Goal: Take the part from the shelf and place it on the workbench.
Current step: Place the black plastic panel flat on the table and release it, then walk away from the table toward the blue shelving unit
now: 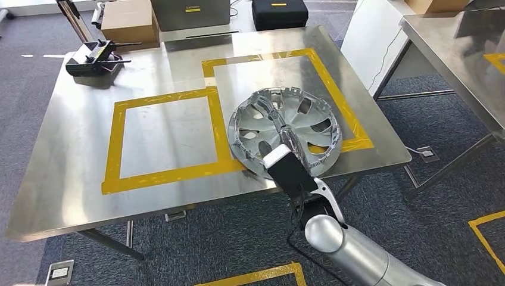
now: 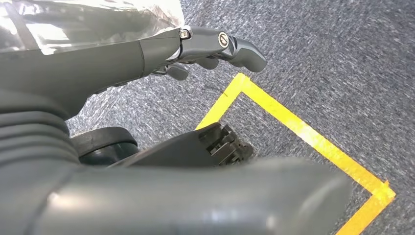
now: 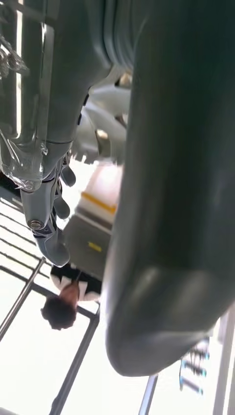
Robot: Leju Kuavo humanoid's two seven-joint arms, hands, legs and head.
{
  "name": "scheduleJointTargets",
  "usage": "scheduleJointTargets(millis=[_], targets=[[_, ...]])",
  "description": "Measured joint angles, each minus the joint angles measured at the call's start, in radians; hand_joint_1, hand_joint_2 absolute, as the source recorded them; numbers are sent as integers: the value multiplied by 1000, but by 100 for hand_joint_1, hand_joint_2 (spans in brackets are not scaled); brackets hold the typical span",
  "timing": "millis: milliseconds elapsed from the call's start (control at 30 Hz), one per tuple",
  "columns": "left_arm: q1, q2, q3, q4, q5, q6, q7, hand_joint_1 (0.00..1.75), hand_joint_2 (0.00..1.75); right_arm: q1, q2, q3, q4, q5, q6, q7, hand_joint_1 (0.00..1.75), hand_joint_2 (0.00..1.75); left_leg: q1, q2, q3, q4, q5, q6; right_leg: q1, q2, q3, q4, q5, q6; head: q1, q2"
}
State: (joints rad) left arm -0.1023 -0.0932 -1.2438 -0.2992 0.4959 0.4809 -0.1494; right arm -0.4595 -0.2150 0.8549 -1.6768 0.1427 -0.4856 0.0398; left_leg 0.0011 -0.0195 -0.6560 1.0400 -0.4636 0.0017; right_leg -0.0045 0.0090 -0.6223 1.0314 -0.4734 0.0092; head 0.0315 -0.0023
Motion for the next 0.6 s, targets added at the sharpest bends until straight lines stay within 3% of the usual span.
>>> scheduleJointTargets(millis=[300, 600], targets=[[1, 2, 22, 0, 16, -1, 5, 0, 0, 86, -22, -39, -268, -119, -39, -148, 0, 0, 0, 0, 9, -1, -4, -1, 0, 1, 8, 0, -3, 0, 0, 0], [-1, 5, 31, -1, 18, 11, 24, 0, 0, 138, -36, -59, -382, -170, -51, -201, 0, 0, 0, 0, 13, -1, -7, -1, 0, 1, 13, -1, -6, -1, 0, 0]])
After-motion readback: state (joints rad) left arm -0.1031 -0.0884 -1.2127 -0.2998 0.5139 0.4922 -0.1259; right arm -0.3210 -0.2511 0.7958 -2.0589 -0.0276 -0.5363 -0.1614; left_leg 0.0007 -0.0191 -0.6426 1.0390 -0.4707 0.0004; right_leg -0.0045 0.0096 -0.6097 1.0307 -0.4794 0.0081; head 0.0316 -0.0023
